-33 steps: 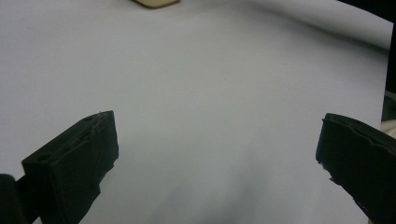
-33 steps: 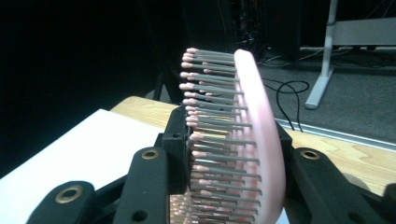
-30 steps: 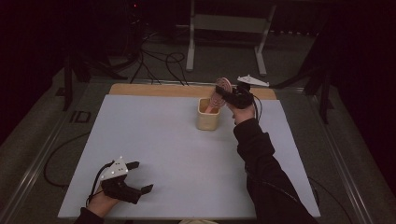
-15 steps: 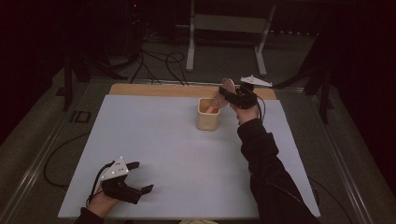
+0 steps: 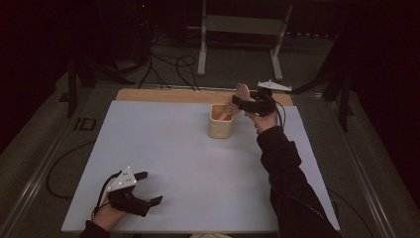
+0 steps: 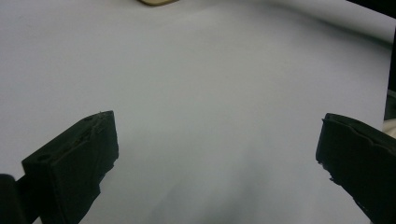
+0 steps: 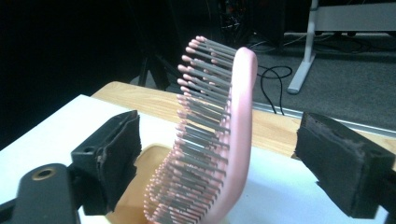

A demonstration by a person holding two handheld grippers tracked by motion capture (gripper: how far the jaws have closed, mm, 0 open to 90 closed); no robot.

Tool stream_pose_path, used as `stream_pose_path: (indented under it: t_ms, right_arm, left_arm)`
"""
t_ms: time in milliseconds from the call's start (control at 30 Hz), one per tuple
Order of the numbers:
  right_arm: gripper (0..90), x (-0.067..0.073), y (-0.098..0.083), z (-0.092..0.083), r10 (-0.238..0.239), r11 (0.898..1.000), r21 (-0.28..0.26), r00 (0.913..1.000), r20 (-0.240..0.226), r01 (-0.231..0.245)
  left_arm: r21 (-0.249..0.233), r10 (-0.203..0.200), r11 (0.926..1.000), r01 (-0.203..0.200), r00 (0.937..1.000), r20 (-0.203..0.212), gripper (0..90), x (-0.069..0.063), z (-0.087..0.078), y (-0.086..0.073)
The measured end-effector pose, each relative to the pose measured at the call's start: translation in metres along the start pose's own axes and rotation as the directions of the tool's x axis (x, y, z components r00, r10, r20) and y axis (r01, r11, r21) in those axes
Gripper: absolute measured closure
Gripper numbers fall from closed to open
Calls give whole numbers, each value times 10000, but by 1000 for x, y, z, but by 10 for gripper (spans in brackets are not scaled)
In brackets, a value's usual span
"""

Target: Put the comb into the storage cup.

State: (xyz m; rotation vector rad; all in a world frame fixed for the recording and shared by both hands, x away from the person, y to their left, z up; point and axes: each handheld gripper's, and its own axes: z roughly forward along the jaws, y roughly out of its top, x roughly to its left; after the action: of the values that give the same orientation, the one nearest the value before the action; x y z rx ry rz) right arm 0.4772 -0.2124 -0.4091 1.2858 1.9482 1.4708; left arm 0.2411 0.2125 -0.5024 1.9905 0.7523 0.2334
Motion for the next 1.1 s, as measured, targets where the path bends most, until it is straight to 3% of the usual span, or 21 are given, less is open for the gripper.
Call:
stream_pose_path:
  t_ms: [200, 433, 667, 1100]
  right_arm:
    - [98, 1, 1, -7, -294, 9996, 40, 9985, -460, 296]
    - [98, 2, 3, -10, -518, 9986, 100, 9974, -508, 524]
    - [98, 3, 3, -15, -1049, 9945, 11, 9933, -482, 1050]
    - [98, 2, 2, -20, -1335, 9908, 135, 9898, -492, 1344]
  left_arm:
    - [-22, 11, 10000, -11, 10000, -4, 1, 0, 0, 0]
    - [-30, 2, 10000, -2, 10000, -6, 1, 0, 0, 1]
    - [-63, -11, 10000, 11, 10000, -8, 1, 0, -2, 1]
    - [-13, 25, 10000, -25, 10000, -24, 1, -1, -1, 1]
